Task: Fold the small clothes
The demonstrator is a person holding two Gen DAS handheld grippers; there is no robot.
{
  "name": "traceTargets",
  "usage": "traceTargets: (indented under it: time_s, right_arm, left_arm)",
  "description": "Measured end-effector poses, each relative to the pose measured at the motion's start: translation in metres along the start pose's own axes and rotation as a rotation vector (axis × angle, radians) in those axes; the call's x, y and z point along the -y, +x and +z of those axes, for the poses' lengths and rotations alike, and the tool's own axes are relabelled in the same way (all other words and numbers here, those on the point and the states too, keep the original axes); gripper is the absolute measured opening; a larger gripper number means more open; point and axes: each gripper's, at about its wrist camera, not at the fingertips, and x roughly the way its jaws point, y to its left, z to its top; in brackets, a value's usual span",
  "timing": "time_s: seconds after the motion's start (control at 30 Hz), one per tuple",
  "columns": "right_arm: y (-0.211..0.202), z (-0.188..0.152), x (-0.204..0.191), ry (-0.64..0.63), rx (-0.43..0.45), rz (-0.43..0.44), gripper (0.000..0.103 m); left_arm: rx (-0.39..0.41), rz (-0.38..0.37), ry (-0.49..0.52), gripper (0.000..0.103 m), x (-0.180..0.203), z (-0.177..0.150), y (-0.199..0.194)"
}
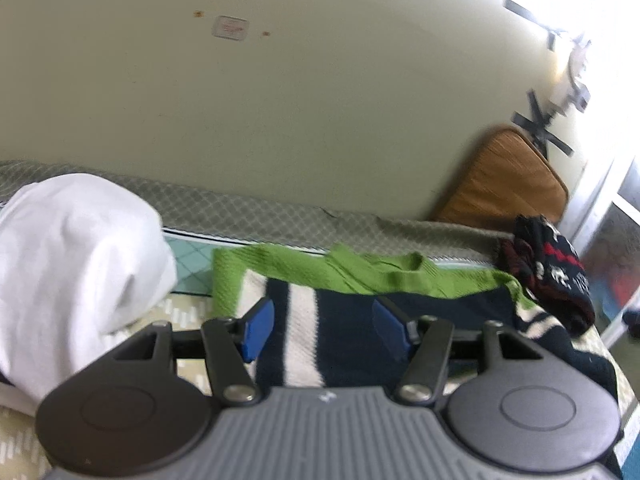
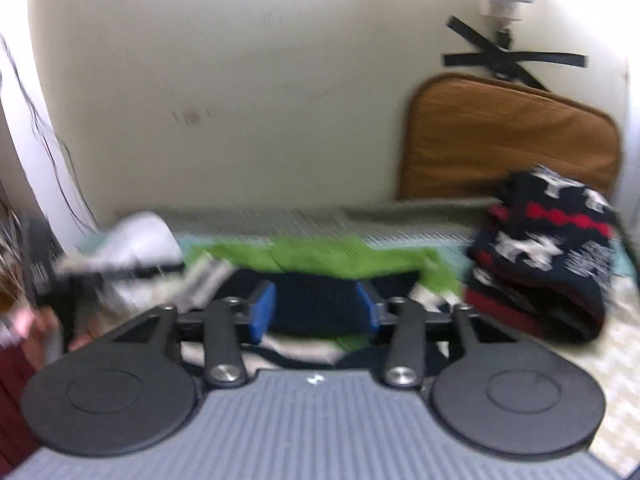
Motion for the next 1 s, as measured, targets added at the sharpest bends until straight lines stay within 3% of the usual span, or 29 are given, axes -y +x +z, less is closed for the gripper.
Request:
traceTargets:
  time_s: [0.1, 0.17, 0.2, 0.3, 0.33, 0.37, 0.4, 0.47, 0.53, 0.6, 0.7, 0.8, 0.87, 0.9, 0.93, 0.97, 1.0]
  right_arm:
    - [-0.001, -0.029, -0.002, -0.058, -0.086, 0.014, 0.052]
    - [-0.004, -0.043, -0.006, -0.085, -0.106, 0.046, 0.068]
    - [-0.004, -0.048, -0.011, -0.106, -0.112, 0.055, 0.071]
    - [0.002, -0.059, -0.021, -0.17, -0.135, 0.064, 0.069]
    - [0.008, -0.06, -0.024, -0.189, -0.153, 0.051, 0.058]
    - [0.017, -0.06, -0.026, -0.206, -0.18, 0.039, 0.024]
    - [0.025, -0.057, -0.027, -0.196, -0.21, 0.042, 0.007]
    - [0.026, -0.041, -0.021, -0.072, -0.201, 0.112, 0.009]
    - [0.012, -0.008, -0.01, 0.096, -0.092, 0.217, 0.009]
    - [-0.007, 0.03, 0.009, 0.313, 0.116, 0.316, 0.009]
    - [-0.008, 0.056, 0.034, 0.648, 0.363, 0.502, 0.009]
    - [0.025, 0.044, 0.028, 0.846, 0.445, 0.656, 0.012]
    - [0.059, 0.018, 0.011, 0.912, 0.396, 0.665, 0.014]
    - [0.081, 0.001, -0.001, 0.921, 0.291, 0.625, 0.018]
    - [0.1, -0.015, -0.009, 0.909, 0.176, 0.576, 0.032]
    - [0.117, -0.034, -0.014, 0.892, 0.067, 0.52, 0.038]
    - [0.131, -0.056, -0.017, 0.879, -0.038, 0.467, 0.038]
  left_arm:
    - [-0.011, -0.009, 0.044, 0.056, 0.011, -0.006, 0.003]
    - [-0.019, -0.016, 0.067, 0.056, 0.017, -0.009, 0.004]
    - [-0.022, -0.016, 0.075, 0.056, 0.019, -0.01, 0.005]
    - [-0.028, -0.018, 0.075, 0.056, 0.019, -0.01, 0.005]
    - [-0.026, -0.017, 0.07, 0.056, 0.018, -0.009, 0.004]
    - [-0.022, -0.015, 0.064, 0.056, 0.016, -0.009, 0.003]
    - [-0.018, -0.012, 0.058, 0.057, 0.015, -0.007, 0.002]
    - [-0.008, -0.007, 0.043, 0.057, 0.012, -0.005, -0.001]
    - [0.003, -0.006, 0.025, 0.057, 0.008, -0.002, -0.004]
    - [0.014, -0.007, 0.002, 0.057, 0.003, 0.001, -0.007]
    - [0.025, -0.019, -0.044, 0.057, -0.005, 0.006, -0.012]
    - [0.039, -0.03, -0.082, 0.058, -0.014, 0.01, -0.017]
    - [0.043, -0.033, -0.109, 0.061, -0.022, 0.012, -0.019]
    - [0.04, -0.031, -0.12, 0.063, -0.026, 0.012, -0.018]
    - [0.034, -0.024, -0.131, 0.064, -0.029, 0.012, -0.016]
    - [0.021, -0.013, -0.144, 0.064, -0.033, 0.012, -0.013]
    - [0.005, -0.004, -0.157, 0.064, -0.036, 0.012, -0.009]
